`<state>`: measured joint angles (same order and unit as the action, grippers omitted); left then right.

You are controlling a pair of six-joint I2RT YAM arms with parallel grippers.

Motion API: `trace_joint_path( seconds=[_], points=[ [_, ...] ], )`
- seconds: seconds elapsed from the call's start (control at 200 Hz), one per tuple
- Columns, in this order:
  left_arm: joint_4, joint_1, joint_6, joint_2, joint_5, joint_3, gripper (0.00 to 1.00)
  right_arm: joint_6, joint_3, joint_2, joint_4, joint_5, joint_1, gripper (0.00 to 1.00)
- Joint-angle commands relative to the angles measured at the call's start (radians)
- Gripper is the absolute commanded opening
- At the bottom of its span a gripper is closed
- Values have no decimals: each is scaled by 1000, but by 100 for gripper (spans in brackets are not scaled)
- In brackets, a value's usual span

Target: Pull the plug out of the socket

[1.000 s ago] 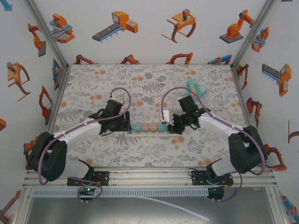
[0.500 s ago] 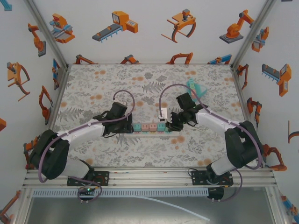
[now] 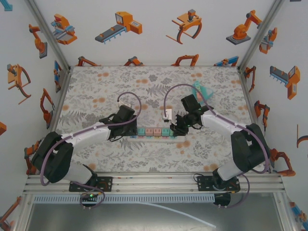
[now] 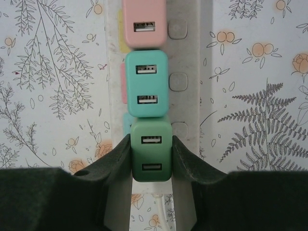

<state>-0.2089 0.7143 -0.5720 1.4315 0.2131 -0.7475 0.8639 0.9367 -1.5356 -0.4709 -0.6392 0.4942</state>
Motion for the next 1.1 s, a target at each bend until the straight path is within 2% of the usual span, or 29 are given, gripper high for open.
trace_joint_path(
  seconds=[0.0, 0.11, 0.17, 0.416, 0.931, 1.026, 1.096],
  points=[
    [-148, 10, 8, 78, 46, 53, 55, -13, 69, 1, 57, -102, 28, 15],
    [-152, 14, 2, 85, 49, 48, 55, 61, 58, 13, 29, 37, 82, 13],
    [-169, 16, 0, 89, 57, 39, 55, 69, 53, 19, 25, 68, 90, 11],
    [-195, 25, -11, 80, 78, 37, 55, 22, 45, 67, 28, 0, 91, 10],
    [-218, 62, -40, 64, 85, 14, 55, 12, 34, 144, 25, 7, 80, 10],
    [-220, 65, -48, 37, 76, 11, 55, -53, 34, 189, 35, 9, 78, 10],
    [-221, 63, -48, 14, 71, 1, 55, -167, 15, 239, 88, 26, 79, 10]
  ],
)
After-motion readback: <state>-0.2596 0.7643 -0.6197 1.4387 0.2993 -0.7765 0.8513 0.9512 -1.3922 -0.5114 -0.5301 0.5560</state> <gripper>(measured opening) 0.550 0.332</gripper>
